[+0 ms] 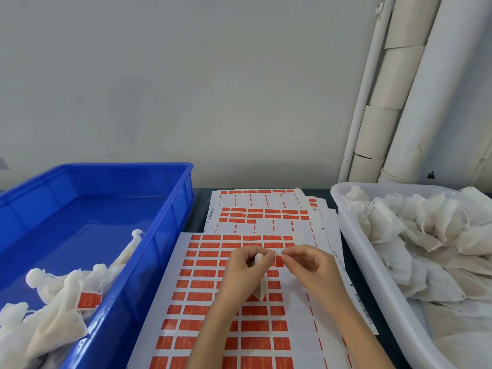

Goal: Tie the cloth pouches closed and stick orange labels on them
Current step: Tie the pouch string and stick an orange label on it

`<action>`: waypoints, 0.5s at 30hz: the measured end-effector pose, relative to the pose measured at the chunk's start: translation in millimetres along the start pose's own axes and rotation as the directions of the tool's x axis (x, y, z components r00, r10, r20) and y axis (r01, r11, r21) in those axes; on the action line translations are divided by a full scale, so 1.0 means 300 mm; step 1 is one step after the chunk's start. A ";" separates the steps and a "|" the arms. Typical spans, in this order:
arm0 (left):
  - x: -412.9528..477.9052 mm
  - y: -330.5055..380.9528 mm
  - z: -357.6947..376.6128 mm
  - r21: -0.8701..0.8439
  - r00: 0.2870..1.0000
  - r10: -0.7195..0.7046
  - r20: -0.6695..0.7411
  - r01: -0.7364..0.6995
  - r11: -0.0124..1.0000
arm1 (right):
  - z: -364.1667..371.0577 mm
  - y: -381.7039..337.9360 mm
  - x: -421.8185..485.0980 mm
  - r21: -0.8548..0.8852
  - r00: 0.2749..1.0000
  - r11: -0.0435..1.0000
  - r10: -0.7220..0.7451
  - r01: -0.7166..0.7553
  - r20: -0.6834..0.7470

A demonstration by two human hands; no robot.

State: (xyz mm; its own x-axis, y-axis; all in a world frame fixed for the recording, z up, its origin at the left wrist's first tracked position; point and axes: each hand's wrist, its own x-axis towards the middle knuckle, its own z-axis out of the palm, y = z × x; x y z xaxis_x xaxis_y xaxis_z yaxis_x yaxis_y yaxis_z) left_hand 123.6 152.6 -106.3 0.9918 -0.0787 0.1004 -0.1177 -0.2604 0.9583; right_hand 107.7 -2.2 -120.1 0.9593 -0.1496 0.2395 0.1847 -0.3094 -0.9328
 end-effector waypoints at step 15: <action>-0.004 -0.002 0.004 0.050 0.997 0.056 0.047 -0.058 0.997 | 0.010 -0.004 0.010 0.042 0.999 0.999 0.015 -0.013 -0.037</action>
State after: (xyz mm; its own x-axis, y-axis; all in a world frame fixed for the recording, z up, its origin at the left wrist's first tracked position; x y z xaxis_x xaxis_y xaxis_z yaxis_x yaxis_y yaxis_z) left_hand 122.5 151.8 -107.3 0.9803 -0.1383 0.1411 -0.1775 -0.3029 0.9364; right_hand 110.9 0.5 -119.1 0.9533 -0.1891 0.2355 0.1808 -0.2673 -0.9465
